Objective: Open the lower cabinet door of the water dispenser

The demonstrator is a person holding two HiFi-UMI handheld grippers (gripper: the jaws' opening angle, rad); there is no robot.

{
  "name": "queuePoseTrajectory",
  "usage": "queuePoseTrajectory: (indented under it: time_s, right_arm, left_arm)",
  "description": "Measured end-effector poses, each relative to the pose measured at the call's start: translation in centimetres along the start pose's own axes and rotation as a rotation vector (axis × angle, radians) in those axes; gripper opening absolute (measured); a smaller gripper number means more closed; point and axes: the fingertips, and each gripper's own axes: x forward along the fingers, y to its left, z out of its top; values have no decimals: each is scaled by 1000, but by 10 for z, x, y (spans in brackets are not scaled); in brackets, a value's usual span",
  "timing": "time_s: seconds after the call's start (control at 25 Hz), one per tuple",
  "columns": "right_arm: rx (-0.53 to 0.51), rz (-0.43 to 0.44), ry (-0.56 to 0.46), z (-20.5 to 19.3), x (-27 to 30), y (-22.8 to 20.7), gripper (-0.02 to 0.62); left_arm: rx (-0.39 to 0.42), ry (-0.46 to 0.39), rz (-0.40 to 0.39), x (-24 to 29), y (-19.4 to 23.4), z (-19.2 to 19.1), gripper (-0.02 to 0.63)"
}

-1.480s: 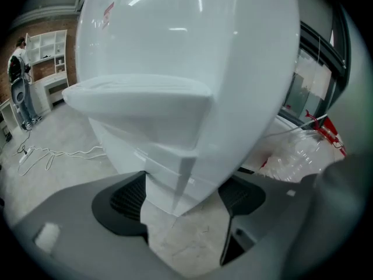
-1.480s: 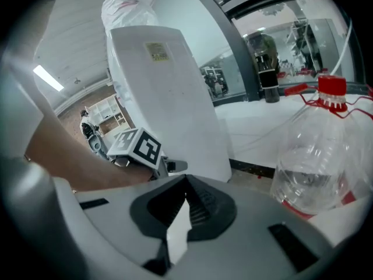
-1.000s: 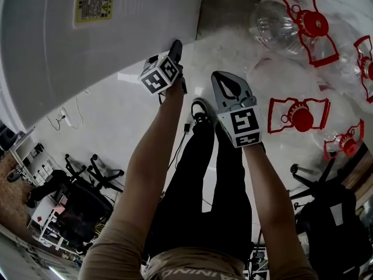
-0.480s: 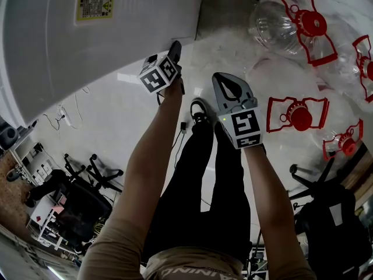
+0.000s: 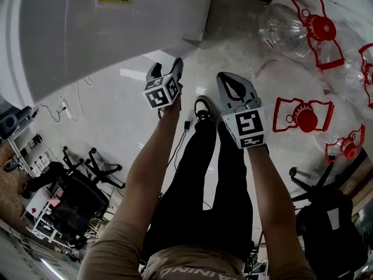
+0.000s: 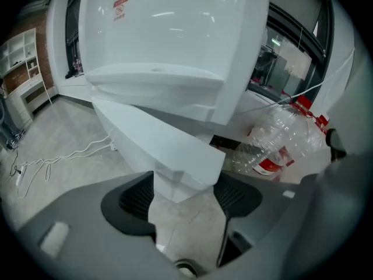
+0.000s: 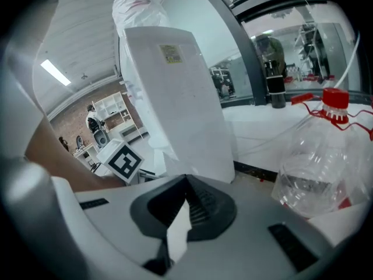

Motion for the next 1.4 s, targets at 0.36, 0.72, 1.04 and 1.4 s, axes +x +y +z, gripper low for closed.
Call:
queuePoseTrajectory:
  time_s: [0.36, 0.72, 1.04, 1.4]
  right_arm:
    - [-54, 61, 38, -3, 8, 40, 9]
    - [-96, 89, 50, -6, 25, 86, 9]
    - [-91, 37, 20, 2, 55, 136, 9]
    - [-47, -46, 5, -5, 69, 205, 9]
  left_arm:
    - [48, 62, 12, -34, 32, -49, 230]
    - [60, 84, -10, -59, 76, -81, 169]
    - [208, 164, -66, -77, 129, -100, 158]
    - [299, 225, -120, -92, 190, -108, 152]
